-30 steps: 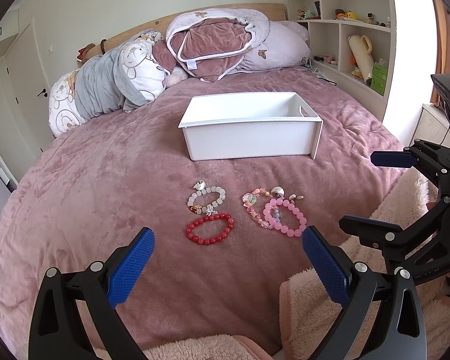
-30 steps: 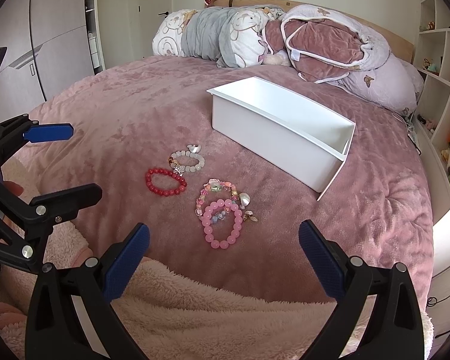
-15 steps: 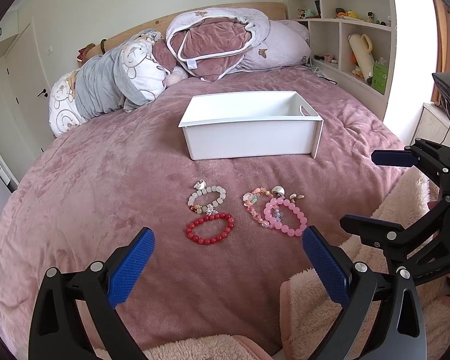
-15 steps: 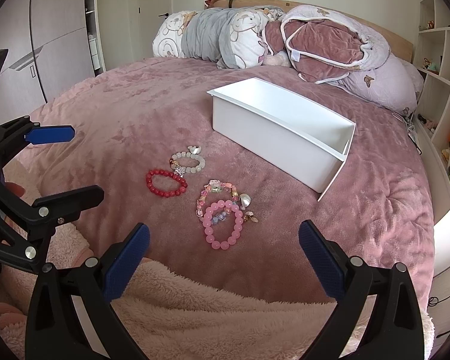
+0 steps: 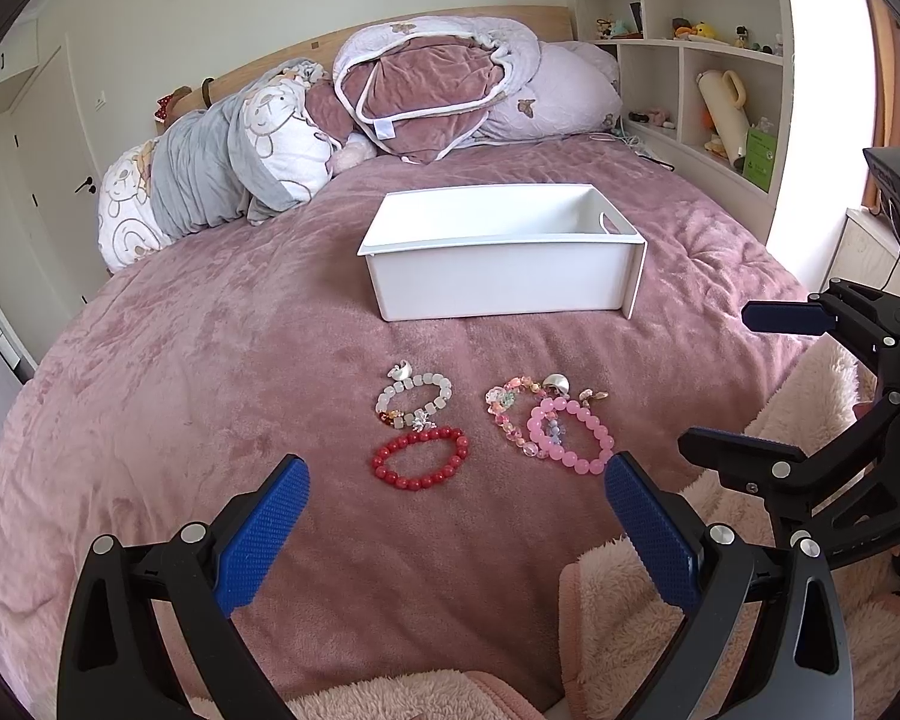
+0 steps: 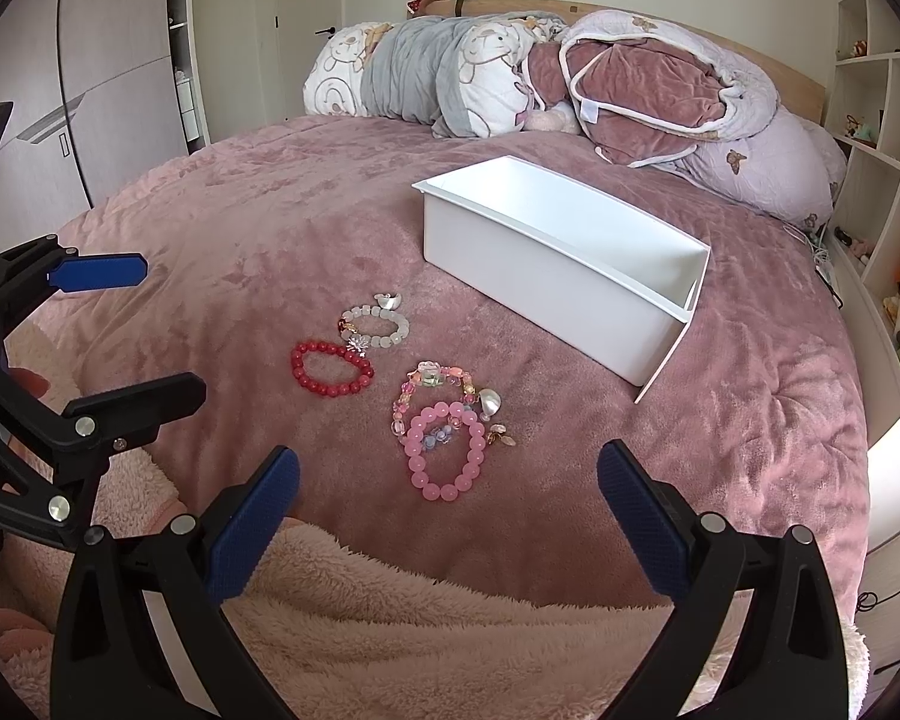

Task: Organize jewelry

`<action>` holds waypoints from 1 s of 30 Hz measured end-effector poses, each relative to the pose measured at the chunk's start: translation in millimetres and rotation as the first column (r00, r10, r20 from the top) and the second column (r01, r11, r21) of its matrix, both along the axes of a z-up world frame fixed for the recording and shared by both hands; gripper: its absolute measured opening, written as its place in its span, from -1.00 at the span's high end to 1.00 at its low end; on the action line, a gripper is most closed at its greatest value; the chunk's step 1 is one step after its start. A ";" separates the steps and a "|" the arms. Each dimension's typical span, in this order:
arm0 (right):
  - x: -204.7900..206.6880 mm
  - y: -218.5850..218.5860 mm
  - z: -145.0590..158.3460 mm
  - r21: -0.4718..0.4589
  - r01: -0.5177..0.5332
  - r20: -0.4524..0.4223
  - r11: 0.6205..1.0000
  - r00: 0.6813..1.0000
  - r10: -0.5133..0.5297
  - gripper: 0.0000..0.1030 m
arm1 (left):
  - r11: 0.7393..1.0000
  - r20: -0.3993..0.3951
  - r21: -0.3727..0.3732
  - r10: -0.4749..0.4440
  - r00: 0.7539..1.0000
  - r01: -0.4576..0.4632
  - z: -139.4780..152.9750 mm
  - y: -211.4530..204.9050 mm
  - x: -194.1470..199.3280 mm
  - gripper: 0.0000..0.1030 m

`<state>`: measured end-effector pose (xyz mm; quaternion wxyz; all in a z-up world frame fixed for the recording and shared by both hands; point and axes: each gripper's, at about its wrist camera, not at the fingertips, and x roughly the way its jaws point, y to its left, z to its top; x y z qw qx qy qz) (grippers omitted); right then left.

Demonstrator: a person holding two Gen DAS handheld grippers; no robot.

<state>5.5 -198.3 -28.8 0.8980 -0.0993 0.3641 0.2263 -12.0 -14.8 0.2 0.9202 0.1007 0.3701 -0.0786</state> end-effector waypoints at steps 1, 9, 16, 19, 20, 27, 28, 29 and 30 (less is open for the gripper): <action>0.4 1.3 0.0 0.002 -0.001 -0.002 1.000 1.000 0.001 -0.91 | 1.000 -0.001 -0.002 0.002 1.000 -0.002 -0.5 0.9 0.4 -0.93; 6.6 2.6 1.5 0.009 0.004 -0.009 1.000 1.000 -0.004 -0.91 | 1.000 -0.024 -0.013 0.022 0.999 -0.022 -1.1 7.8 10.8 -0.93; 28.3 5.6 4.9 -0.001 0.016 -0.022 1.000 1.000 -0.016 -0.91 | 0.998 -0.064 -0.014 0.056 0.996 -0.057 -1.0 14.8 32.4 -0.93; 43.3 5.4 3.8 0.018 0.014 -0.052 1.000 0.999 -0.013 -0.91 | 0.996 -0.079 -0.005 0.085 0.993 -0.086 -2.6 19.1 44.5 -0.93; 48.6 5.0 3.0 0.026 0.016 -0.063 1.000 0.998 -0.014 -0.91 | 0.995 -0.085 -0.004 0.095 0.992 -0.095 -3.2 20.6 48.8 -0.93; 87.8 9.7 -3.4 0.058 0.004 -0.139 0.998 0.990 0.004 -0.91 | 0.984 -0.137 0.007 0.178 0.975 -0.178 -11.8 36.1 86.2 -0.93; 93.4 12.1 -4.1 0.054 -0.001 -0.143 0.999 0.990 0.009 -0.91 | 0.983 -0.146 0.010 0.185 0.972 -0.185 -13.9 38.0 91.6 -0.93; 98.5 15.3 -5.2 0.045 -0.009 -0.145 0.999 0.989 0.016 -0.90 | 0.981 -0.156 0.016 0.194 0.968 -0.194 -16.4 39.7 97.0 -0.93; 103.1 18.7 -6.8 0.035 -0.023 -0.150 0.999 0.988 0.028 -0.89 | 0.980 -0.165 0.021 0.199 0.966 -0.198 -18.9 41.6 102.0 -0.93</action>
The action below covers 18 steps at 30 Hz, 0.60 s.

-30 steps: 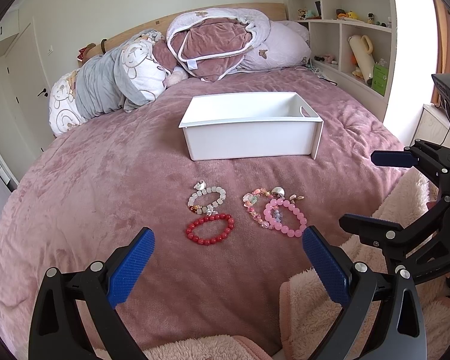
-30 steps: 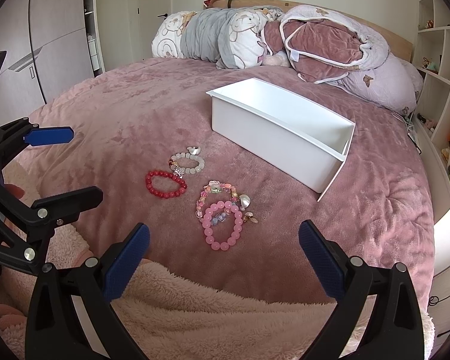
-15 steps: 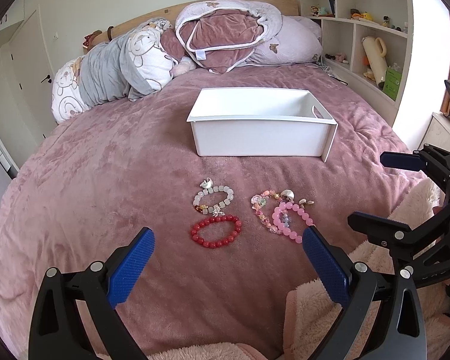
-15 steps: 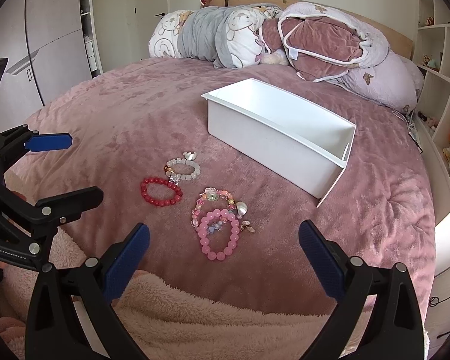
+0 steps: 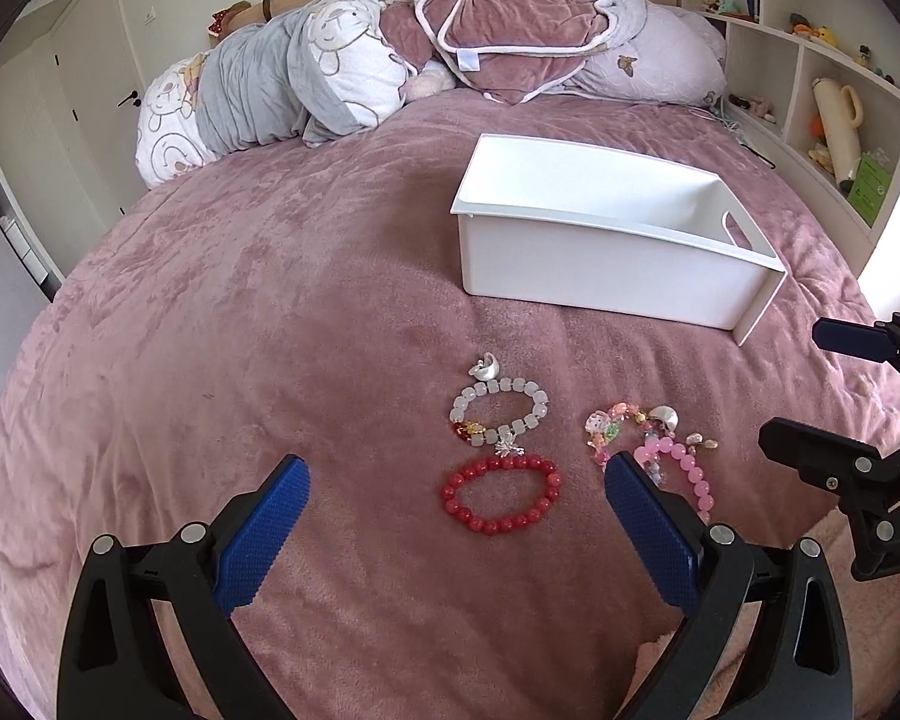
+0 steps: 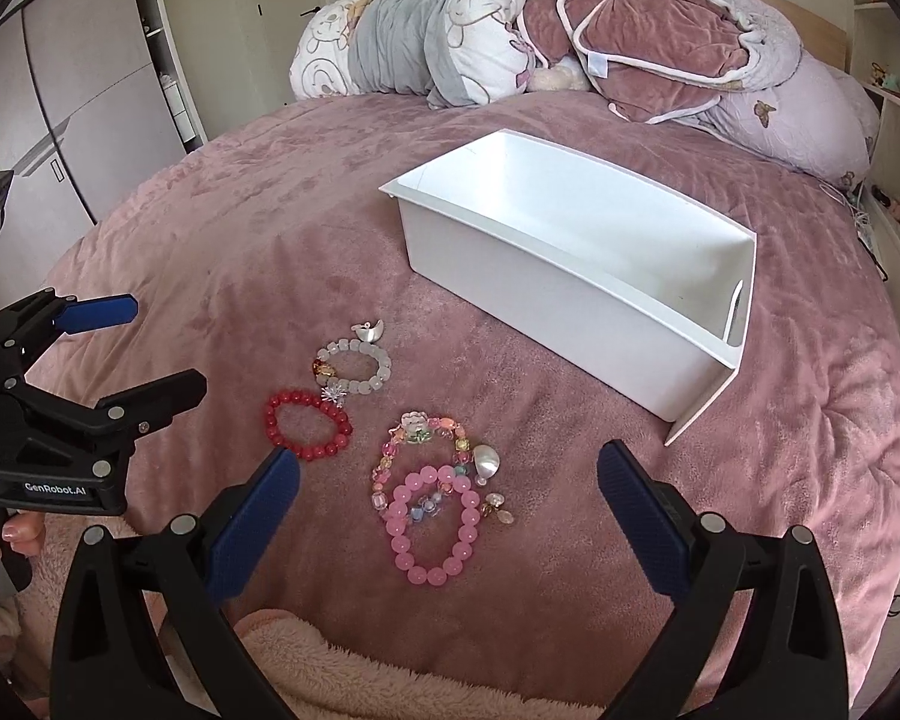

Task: Organize jewelry
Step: 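Grasp the red bead bracelet with the left tool while the right tool grasps the multicolour bracelet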

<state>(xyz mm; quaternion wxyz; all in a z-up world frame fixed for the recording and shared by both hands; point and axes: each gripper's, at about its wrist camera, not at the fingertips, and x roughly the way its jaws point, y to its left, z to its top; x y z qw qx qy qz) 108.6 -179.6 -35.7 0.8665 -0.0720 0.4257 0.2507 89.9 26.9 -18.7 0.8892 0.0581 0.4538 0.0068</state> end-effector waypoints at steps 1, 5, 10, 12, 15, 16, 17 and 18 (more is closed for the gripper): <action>4.8 3.8 -1.7 -0.011 -0.014 -0.003 1.000 1.000 0.014 -0.80 | 1.000 -0.013 0.001 0.001 1.000 -0.001 -2.9 1.0 4.7 -0.93; 21.4 19.7 -12.8 -0.057 -0.077 -0.024 0.995 0.997 0.076 -0.50 | 1.000 -0.062 0.013 -0.005 0.998 0.005 -17.8 3.1 20.2 -0.93; 39.7 39.3 -35.1 -0.124 -0.156 -0.066 0.980 0.987 0.148 -0.31 | 1.000 -0.116 0.022 -0.012 0.993 0.015 -37.2 6.3 30.1 -0.93; 47.1 45.0 -46.8 -0.148 -0.176 -0.095 0.973 0.982 0.163 -0.22 | 1.000 -0.143 0.018 -0.020 0.990 0.023 -46.3 7.5 33.3 -0.93; 56.9 51.1 -64.1 -0.182 -0.198 -0.127 0.963 0.976 0.177 -0.13 | 0.999 -0.182 0.018 -0.023 0.983 0.027 -58.5 9.0 39.5 -0.92; 59.7 51.7 -69.2 -0.193 -0.205 -0.139 0.959 0.974 0.180 -0.13 | 0.999 -0.193 0.019 -0.023 0.981 0.027 -62.1 9.3 41.6 -0.92; 61.7 53.2 -74.0 -0.200 -0.214 -0.150 0.956 0.971 0.186 -0.13 | 0.999 -0.206 0.018 -0.025 0.978 0.030 -65.6 9.1 43.0 -0.89; 63.0 54.9 -78.7 -0.205 -0.222 -0.162 0.953 0.968 0.191 -0.13 | 0.999 -0.221 0.015 -0.030 0.975 0.034 -69.4 9.2 45.3 -0.84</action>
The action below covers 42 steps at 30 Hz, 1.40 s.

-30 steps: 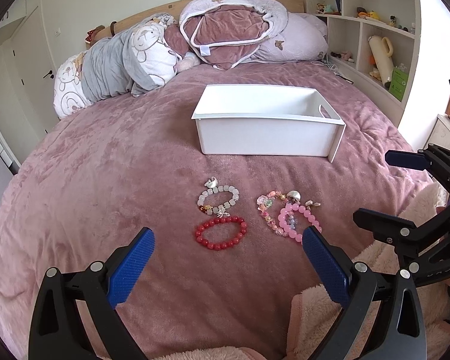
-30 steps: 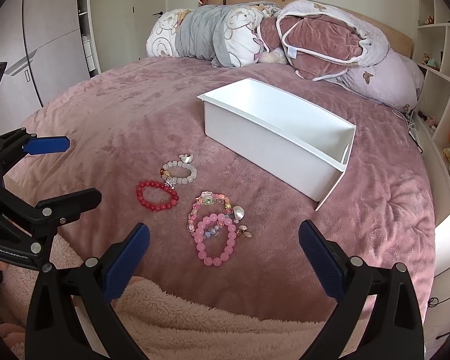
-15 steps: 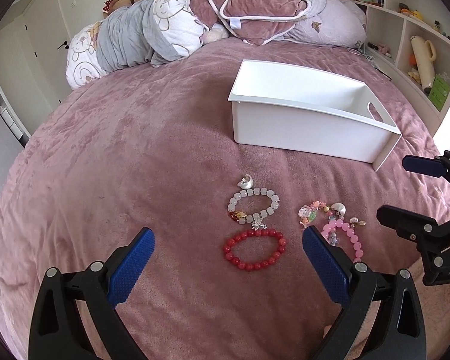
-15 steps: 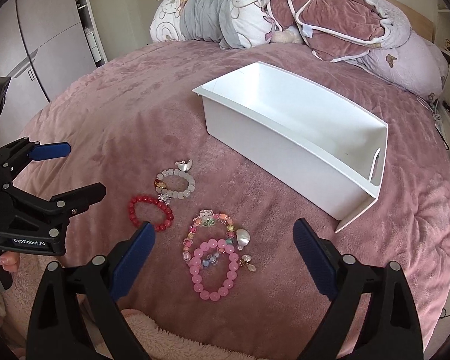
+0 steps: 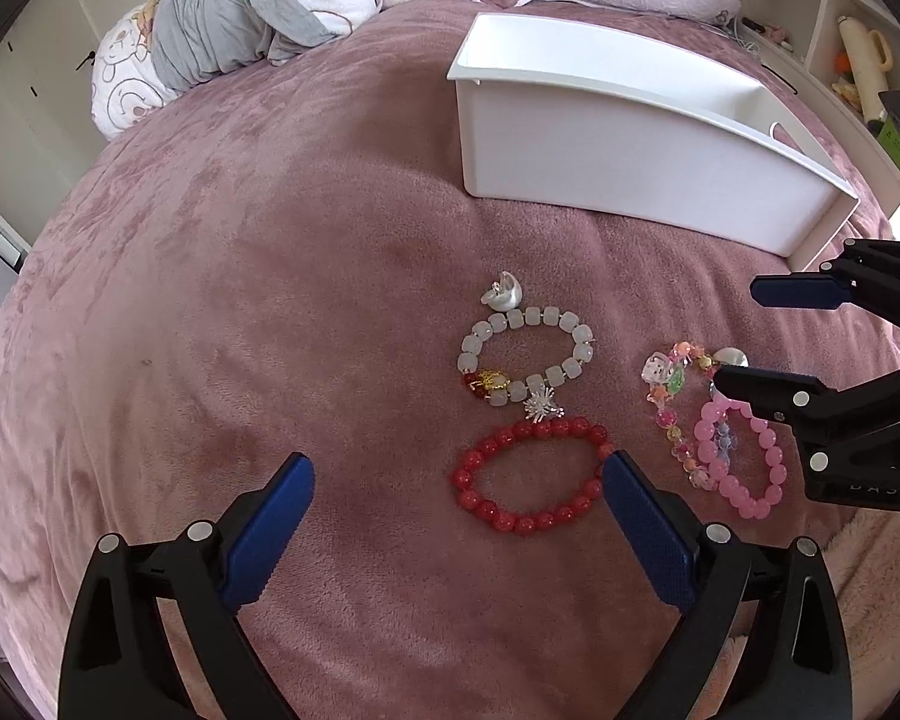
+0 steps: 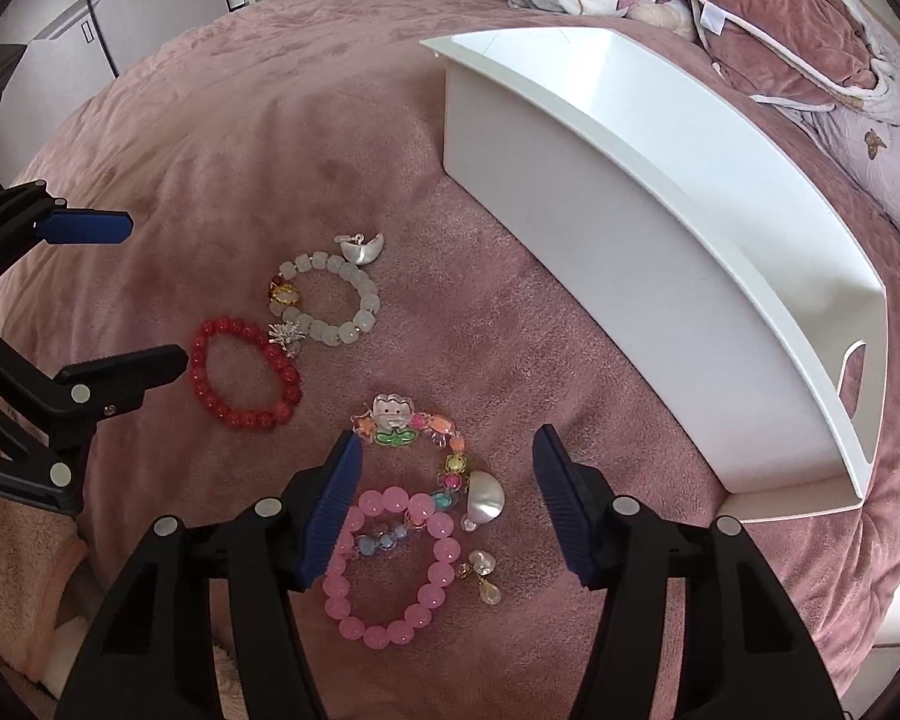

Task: Organize jewelry
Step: 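Grasp the red bead bracelet with the left tool while the right tool grasps the multicolour bracelet, then carry both bracelets into the white bin and open both tools to release them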

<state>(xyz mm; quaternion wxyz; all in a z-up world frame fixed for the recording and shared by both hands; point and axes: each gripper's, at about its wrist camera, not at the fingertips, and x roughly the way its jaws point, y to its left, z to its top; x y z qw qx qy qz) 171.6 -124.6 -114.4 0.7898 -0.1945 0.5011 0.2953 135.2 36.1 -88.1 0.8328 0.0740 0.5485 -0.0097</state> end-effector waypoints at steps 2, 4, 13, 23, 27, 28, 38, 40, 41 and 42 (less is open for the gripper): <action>3.0 3.7 -8.4 -0.023 -0.010 -0.012 1.000 1.000 0.010 -0.10 | 1.000 -0.031 0.017 -0.005 1.000 0.005 -8.5 -0.2 4.5 -0.61; 4.9 8.3 -16.0 -0.048 -0.023 -0.018 0.999 1.000 0.022 -0.09 | 1.000 -0.077 0.019 0.000 0.997 0.001 -20.4 1.3 10.9 -0.50; 16.5 24.0 -50.8 -0.105 -0.082 -0.071 0.991 0.995 0.075 0.32 | 0.998 -0.152 0.058 -0.002 0.988 0.011 -44.1 2.4 18.7 -0.23; 9.6 25.7 -42.5 0.038 -0.091 -0.082 0.995 0.992 0.094 0.82 | 1.000 -0.131 0.015 0.024 0.991 -0.022 -43.5 6.9 17.7 0.56; 3.3 13.2 -24.2 0.117 -0.079 -0.041 0.990 0.996 0.084 0.82 | 0.999 -0.092 -0.037 0.033 0.995 -0.036 -36.1 9.6 11.5 0.71; 7.0 8.0 -16.5 0.134 -0.072 -0.035 0.988 0.996 0.077 0.82 | 0.998 -0.082 -0.053 0.034 0.996 -0.039 -32.8 9.5 10.7 0.71; -2.8 -16.0 40.9 0.278 -0.027 0.063 0.960 0.998 0.010 0.82 | 0.986 0.094 -0.162 -0.029 0.995 0.044 23.1 -11.3 -12.5 0.71; -3.3 -20.7 55.0 0.307 -0.023 0.088 0.952 0.996 -0.005 0.82 | 0.982 0.135 -0.176 -0.045 0.990 0.069 40.2 -14.3 -12.6 0.74; -2.3 -22.2 62.0 0.319 -0.019 0.103 0.948 0.995 -0.015 0.82 | 0.981 0.151 -0.177 -0.052 0.987 0.079 49.3 -16.5 -16.9 0.74; -2.4 -23.6 69.1 0.327 -0.015 0.114 0.945 0.993 -0.024 0.82 | 0.980 0.165 -0.180 -0.061 0.984 0.091 56.7 -18.4 -16.0 0.74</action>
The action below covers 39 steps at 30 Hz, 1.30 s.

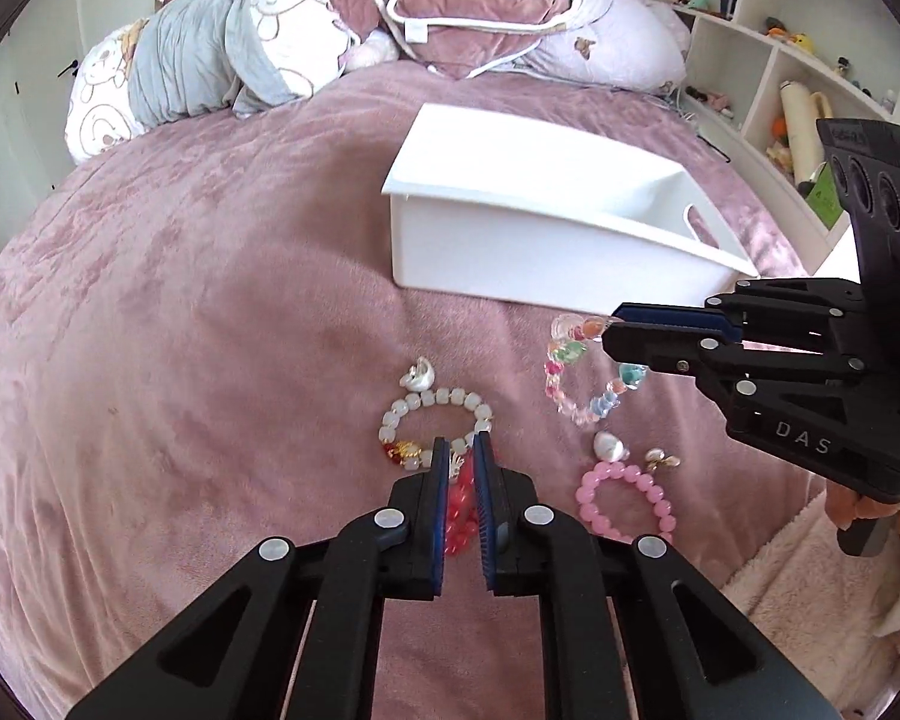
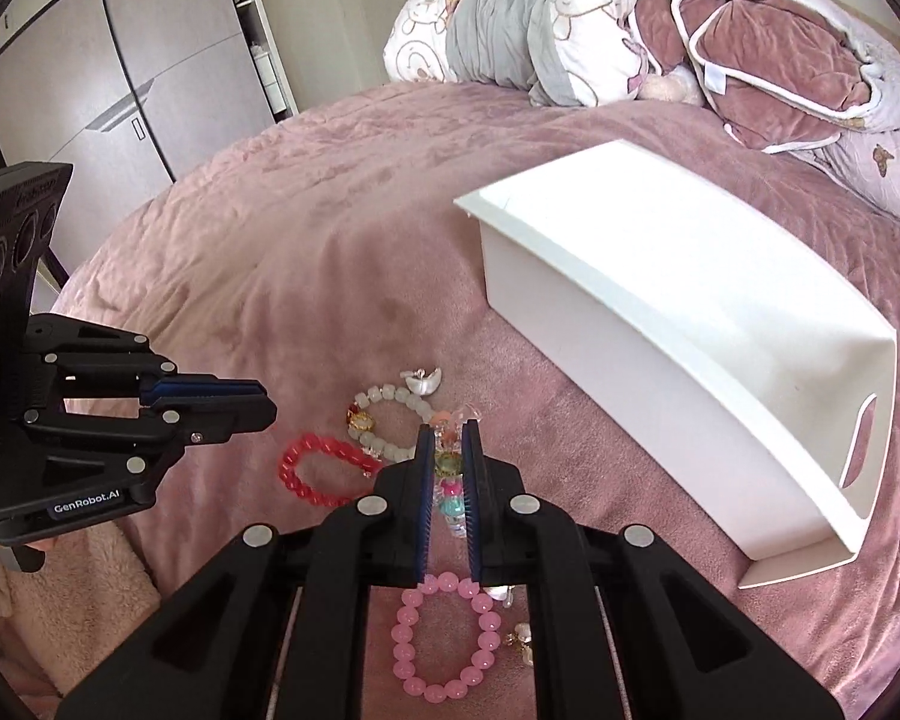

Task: Organize jewelry
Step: 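Carry both bracelets into the white bin and open both tools to release them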

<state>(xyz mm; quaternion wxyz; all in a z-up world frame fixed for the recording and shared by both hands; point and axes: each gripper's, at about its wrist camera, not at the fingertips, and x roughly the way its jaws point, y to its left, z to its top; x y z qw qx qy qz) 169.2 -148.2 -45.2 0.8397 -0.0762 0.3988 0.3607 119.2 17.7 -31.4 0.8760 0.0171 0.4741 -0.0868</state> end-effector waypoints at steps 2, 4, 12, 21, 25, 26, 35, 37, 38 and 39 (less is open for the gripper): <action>1.9 1.3 12.8 0.023 0.015 0.021 1.000 1.000 -0.015 0.81 | 1.000 0.029 -0.008 -0.009 1.000 0.009 16.1 0.7 3.4 0.74; 3.9 -5.3 26.1 0.046 0.029 0.036 0.999 0.999 -0.031 0.81 | 1.000 0.054 -0.019 -0.018 0.998 0.019 30.6 2.6 8.0 0.74; 17.6 -31.4 63.2 0.116 0.095 0.087 0.989 0.991 -0.105 0.81 | 0.999 0.014 0.046 -0.027 1.000 0.026 22.2 2.3 24.9 0.46; 23.5 -41.2 61.8 0.139 0.116 0.071 0.984 0.989 -0.126 0.81 | 0.984 -0.218 0.152 -0.062 0.974 0.097 -67.9 5.9 39.2 0.26; 23.6 -38.0 59.5 0.132 0.110 0.069 0.985 0.990 -0.120 0.81 | 0.978 -0.289 0.170 -0.067 0.955 0.120 -94.2 3.8 44.6 0.26; 23.8 -37.4 58.7 0.132 0.109 0.066 0.985 0.991 -0.118 0.81 | 0.978 -0.307 0.174 -0.060 0.950 0.118 -100.1 3.7 45.9 0.32; 20.3 -29.4 43.6 0.114 0.093 0.031 0.989 0.995 -0.097 0.81 | 0.985 -0.302 0.141 -0.052 0.952 0.099 -101.0 7.9 41.3 0.72; 17.7 -27.1 43.2 0.109 0.085 0.035 0.990 0.995 -0.089 0.81 | 0.988 -0.281 0.121 -0.062 0.958 0.099 -92.0 8.1 39.0 0.72; 16.5 -26.3 43.9 0.110 0.083 0.037 0.991 0.996 -0.087 0.81 | 0.989 -0.267 0.111 -0.062 0.962 0.094 -86.1 7.7 37.0 0.72; 15.8 -26.4 45.2 0.112 0.079 0.037 0.990 0.996 -0.084 0.81 | 0.991 -0.248 0.097 -0.062 0.967 0.089 -78.6 6.6 34.6 0.72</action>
